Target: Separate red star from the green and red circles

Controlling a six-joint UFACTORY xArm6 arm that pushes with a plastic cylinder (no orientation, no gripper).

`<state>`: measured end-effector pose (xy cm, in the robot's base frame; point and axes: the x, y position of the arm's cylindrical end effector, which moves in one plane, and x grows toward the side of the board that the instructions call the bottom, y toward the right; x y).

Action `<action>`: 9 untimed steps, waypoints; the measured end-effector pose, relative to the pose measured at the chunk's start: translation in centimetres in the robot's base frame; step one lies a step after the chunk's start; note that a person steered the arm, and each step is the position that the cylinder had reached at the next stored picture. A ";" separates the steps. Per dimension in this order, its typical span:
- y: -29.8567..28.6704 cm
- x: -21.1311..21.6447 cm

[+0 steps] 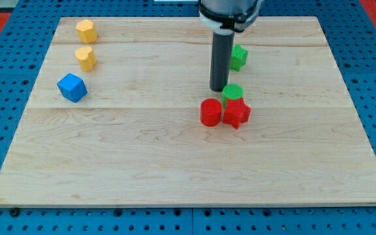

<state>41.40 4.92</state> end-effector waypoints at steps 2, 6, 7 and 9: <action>0.4 8.6; 2.6 4.7; 6.6 2.4; 9.0 0.4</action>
<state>41.82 13.95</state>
